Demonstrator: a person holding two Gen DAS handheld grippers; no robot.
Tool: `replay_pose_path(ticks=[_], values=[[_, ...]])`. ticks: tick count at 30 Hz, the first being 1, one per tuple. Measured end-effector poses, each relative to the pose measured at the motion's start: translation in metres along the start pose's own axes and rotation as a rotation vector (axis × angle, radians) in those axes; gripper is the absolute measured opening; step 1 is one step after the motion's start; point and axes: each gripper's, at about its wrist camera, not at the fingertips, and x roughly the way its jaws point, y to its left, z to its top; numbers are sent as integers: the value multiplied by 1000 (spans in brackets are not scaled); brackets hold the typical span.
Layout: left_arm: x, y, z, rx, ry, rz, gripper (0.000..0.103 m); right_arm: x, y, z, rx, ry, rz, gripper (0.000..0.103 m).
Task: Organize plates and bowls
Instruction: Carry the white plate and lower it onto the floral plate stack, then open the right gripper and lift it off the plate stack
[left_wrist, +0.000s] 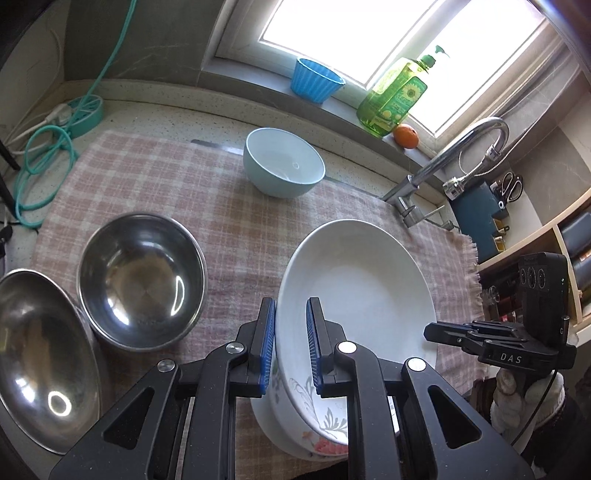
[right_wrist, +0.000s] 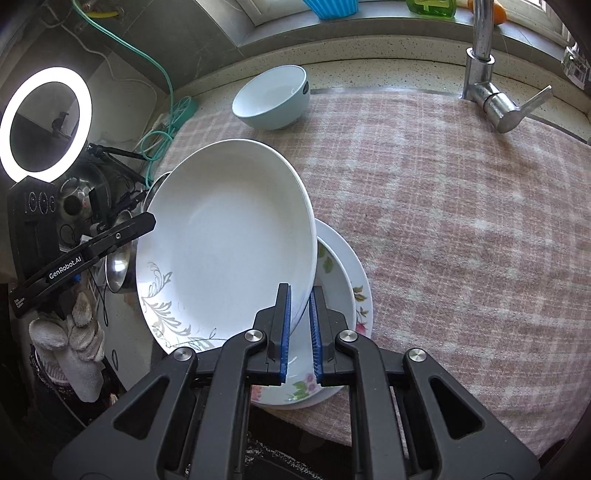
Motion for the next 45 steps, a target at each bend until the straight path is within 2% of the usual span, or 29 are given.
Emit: replay_pose_path(ticks=[9,17,28,33,38,45], values=[[13,0,-27,-37,50,0,15,13,-14,-17,4,44,-21,10],[18,1,-38,-42,77,8,15,26,-18,-28,0,92,-29,10],[27,1,-46,-49,113,14,15,28,-17,-32,-13,102,-49,10],[30,2,-49,-53,124,16,15,28,-11,-32,-46,99,-88,10],[31,6,-49,-68,132,9,15,30,-1,-33,-106,100,-129,13],[32,6,-48,-58,135,9,15,31,0,-32,-126,102,-142,19]])
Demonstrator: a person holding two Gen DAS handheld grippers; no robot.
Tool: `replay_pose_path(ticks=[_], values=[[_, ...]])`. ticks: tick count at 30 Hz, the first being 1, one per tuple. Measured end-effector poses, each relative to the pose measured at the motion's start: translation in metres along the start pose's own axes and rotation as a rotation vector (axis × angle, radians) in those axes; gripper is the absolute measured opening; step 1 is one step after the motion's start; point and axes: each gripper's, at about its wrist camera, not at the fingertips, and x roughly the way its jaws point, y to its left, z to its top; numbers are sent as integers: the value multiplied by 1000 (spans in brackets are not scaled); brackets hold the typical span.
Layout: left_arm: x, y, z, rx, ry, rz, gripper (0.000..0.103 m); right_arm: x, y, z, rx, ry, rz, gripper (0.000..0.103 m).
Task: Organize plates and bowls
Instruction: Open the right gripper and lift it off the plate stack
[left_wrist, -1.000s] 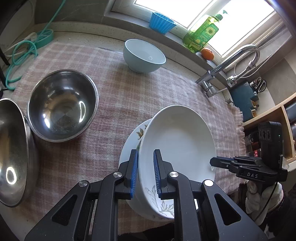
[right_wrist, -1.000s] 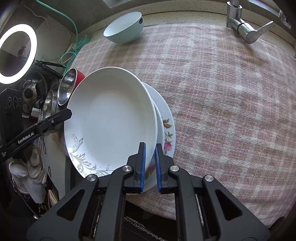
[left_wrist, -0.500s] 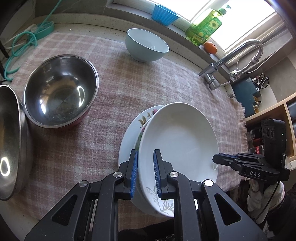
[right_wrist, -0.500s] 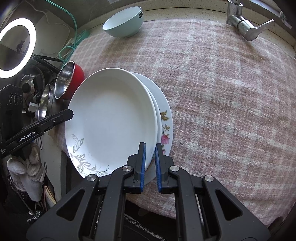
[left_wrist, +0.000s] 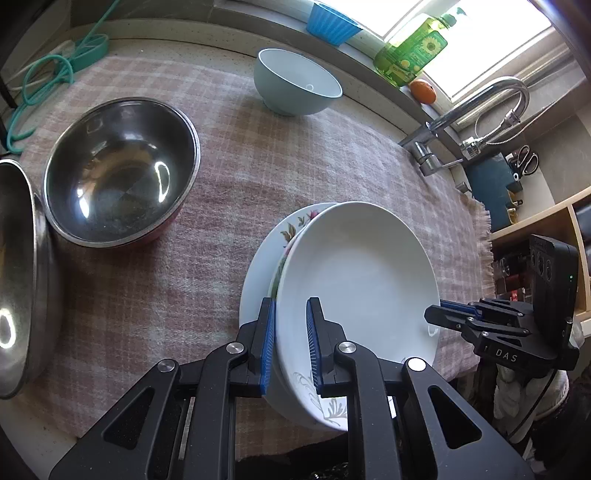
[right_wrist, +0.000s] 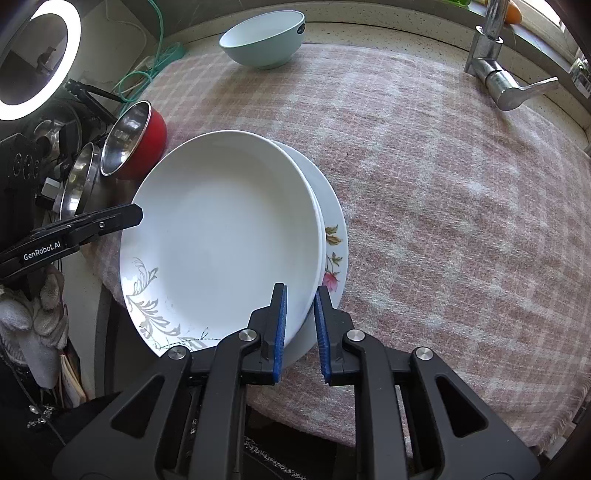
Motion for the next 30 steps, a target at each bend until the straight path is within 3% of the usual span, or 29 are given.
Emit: replay_pose_path(ticks=[10,12,13,15,18,20,22,24,30], values=[[-2,-2,0,20,-7,13,15,1,8,1,-26,-15,-11,32],[-4,-4,1,30,-12,21,19,0,8,2,-25,-21,-13,34],[-5,-5,1,37,-16,24,21,-1,7,2,-22,-25,-14,40],[-8,-7,1,52,-25,33,30,-4,7,3,-18,-37,-17,49],[-9,-10,0,68,-32,44,42,-8,6,4,-15,-57,-23,52],[-11,-11,-2,67,-37,58,55,-12,5,5,-9,-71,-27,61],[-14,-11,-3,72,-49,66,58,-18,1,5,0,-98,-23,69],[-16,-12,-4,74,-54,78,63,-24,-1,7,14,-120,-9,69],[-31,-11,-7,62,-97,75,63,-38,-1,16,54,-179,29,73]])
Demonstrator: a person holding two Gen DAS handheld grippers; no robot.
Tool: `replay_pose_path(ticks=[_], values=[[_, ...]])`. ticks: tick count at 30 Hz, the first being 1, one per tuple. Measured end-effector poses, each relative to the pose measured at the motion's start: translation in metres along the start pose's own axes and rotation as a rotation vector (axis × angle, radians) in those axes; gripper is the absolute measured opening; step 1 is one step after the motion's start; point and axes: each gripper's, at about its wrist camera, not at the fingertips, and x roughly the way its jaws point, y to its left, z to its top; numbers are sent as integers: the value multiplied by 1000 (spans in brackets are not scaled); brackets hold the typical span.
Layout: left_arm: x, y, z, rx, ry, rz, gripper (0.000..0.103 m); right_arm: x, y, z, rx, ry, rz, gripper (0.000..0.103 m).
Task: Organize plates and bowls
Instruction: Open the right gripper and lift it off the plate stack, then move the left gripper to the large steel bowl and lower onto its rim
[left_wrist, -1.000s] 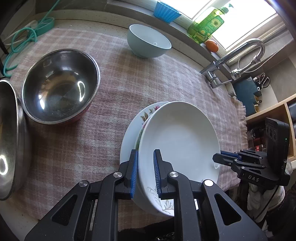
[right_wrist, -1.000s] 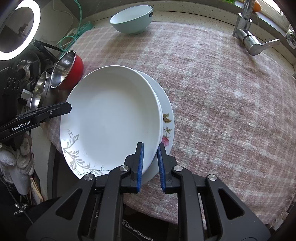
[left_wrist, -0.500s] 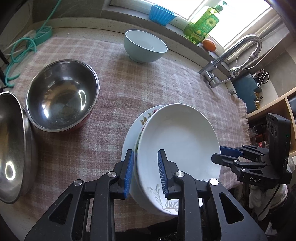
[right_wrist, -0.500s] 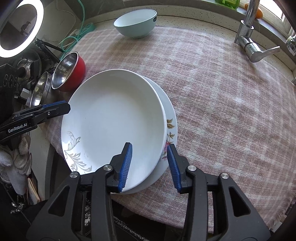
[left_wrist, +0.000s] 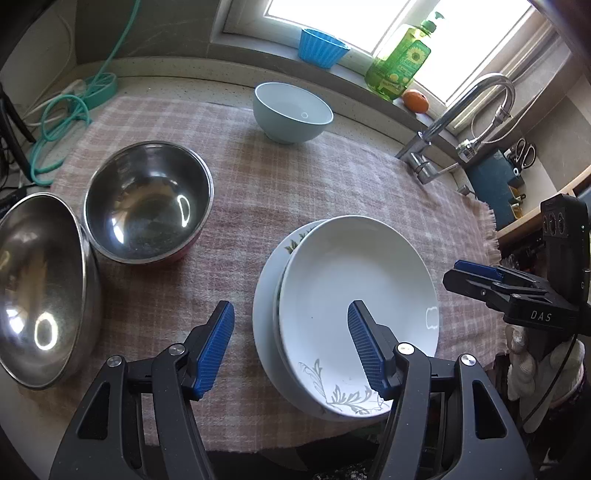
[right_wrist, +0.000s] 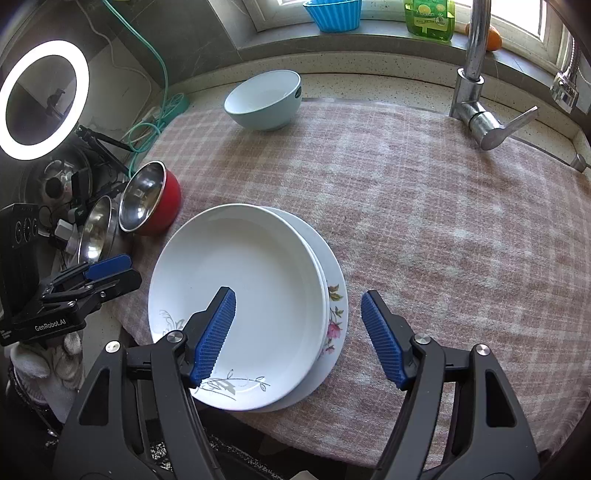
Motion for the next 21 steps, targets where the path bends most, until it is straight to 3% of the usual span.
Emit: replay_pose_path(ticks=[10,21], values=[[-32,20,-1,-53,-84,22,63,-11,25,21,-5,-68,51,73],[-67,62,-8,-147,-170,68,63,-1,82,32,-73,-66,140,73]])
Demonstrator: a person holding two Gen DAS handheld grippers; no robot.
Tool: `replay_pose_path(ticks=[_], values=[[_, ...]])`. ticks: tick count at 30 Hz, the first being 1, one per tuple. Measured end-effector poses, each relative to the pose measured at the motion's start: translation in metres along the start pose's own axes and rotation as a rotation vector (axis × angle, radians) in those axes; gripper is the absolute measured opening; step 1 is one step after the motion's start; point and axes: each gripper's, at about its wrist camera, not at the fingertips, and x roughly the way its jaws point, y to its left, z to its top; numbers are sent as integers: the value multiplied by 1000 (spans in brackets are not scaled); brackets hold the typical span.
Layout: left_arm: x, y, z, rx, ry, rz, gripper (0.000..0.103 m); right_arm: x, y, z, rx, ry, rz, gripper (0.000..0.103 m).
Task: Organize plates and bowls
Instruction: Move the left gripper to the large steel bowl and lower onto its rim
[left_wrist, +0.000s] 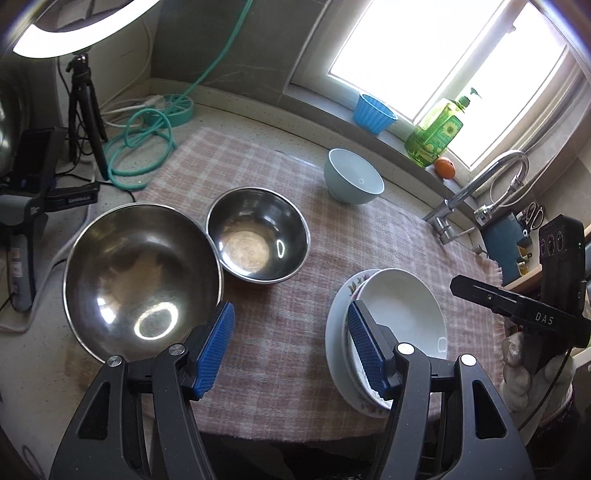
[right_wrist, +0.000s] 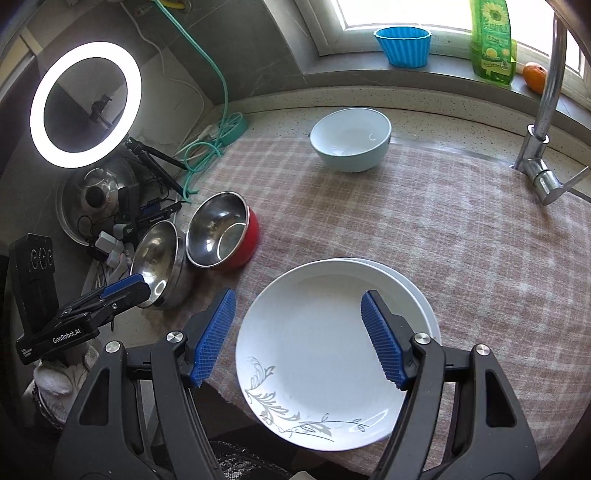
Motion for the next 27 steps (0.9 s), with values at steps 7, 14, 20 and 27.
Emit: replay_pose_path(ticks=[7,14,20,27], values=[[-22,39,1,-59,-51,59,63,26,47,5,-59,43,65,73],[-39,84,0,-124,-79,105,63,51,89,10,-104,70,102,73],[-43,116,2,-158,-78,122,63,75,113,13,-95,104,135,73],[-34,144,9,-187,-55,102,63,106,123,13,-21,155,175,62]])
